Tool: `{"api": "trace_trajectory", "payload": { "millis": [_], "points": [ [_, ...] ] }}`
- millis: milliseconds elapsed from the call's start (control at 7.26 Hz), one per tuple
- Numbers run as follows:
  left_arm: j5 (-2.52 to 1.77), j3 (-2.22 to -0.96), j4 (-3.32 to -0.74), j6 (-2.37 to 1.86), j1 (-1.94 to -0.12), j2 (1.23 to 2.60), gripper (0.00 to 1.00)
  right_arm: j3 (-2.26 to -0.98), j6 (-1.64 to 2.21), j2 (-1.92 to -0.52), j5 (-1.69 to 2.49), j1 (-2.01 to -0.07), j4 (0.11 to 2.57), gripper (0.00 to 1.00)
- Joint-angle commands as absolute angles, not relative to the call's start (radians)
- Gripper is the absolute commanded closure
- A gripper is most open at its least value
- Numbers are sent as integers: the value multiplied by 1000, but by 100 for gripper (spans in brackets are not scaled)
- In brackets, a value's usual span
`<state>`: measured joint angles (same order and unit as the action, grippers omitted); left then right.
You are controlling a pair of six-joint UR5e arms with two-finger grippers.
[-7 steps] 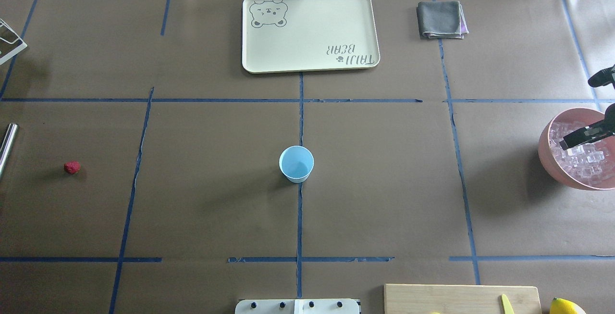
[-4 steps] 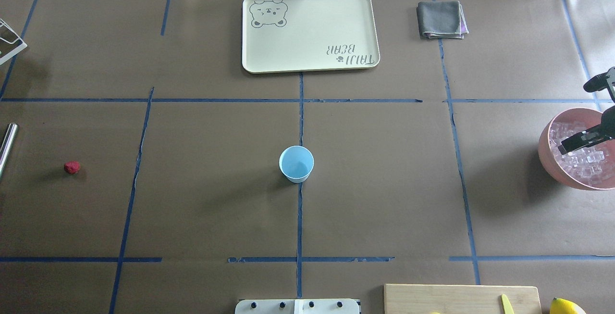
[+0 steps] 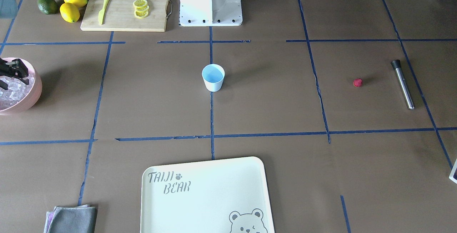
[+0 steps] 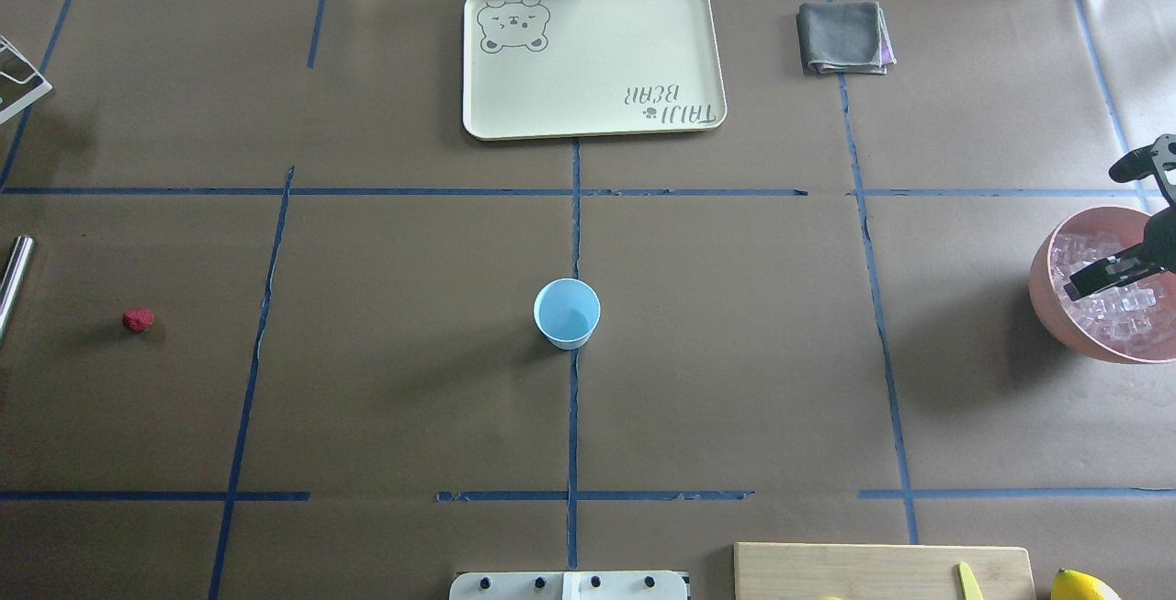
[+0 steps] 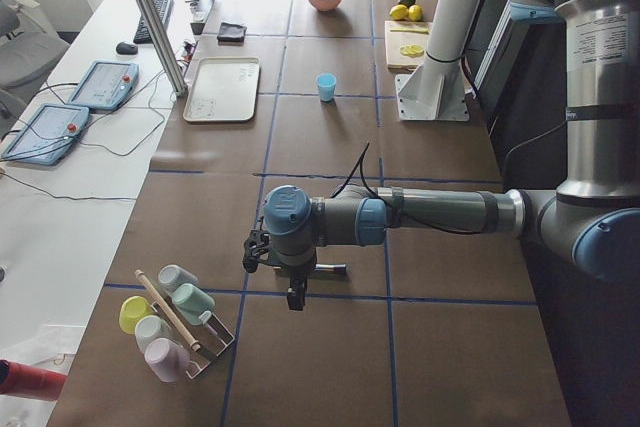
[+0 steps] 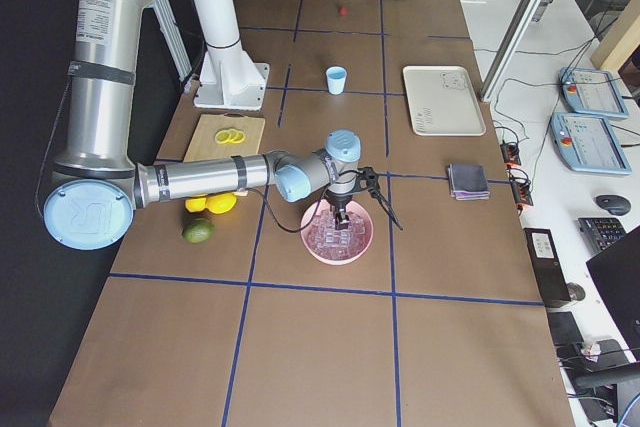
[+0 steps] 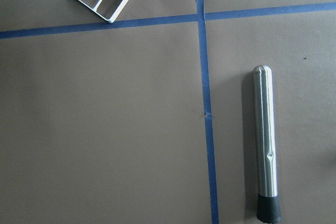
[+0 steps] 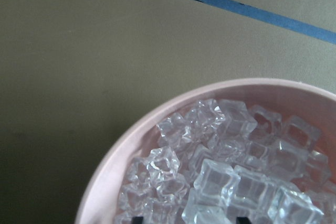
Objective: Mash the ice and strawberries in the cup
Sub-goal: 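Lower the right gripper into the pink bowl and grasp an ice cube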
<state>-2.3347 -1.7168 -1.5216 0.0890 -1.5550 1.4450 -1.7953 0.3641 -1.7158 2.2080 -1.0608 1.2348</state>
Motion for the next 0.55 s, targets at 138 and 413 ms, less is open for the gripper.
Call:
{"api": "trace_trajectory", "payload": {
  "millis": [138,413],
  "points": [
    [-2335,-1718,-1522,89,-1554,1445,0,-1787,364,-1718,2207,-1061,1235,48],
    [-2335,-1718,-1522,89,-1555,1445,0,-1789,361,-1732,2207,-1062,1233,69]
  ]
}}
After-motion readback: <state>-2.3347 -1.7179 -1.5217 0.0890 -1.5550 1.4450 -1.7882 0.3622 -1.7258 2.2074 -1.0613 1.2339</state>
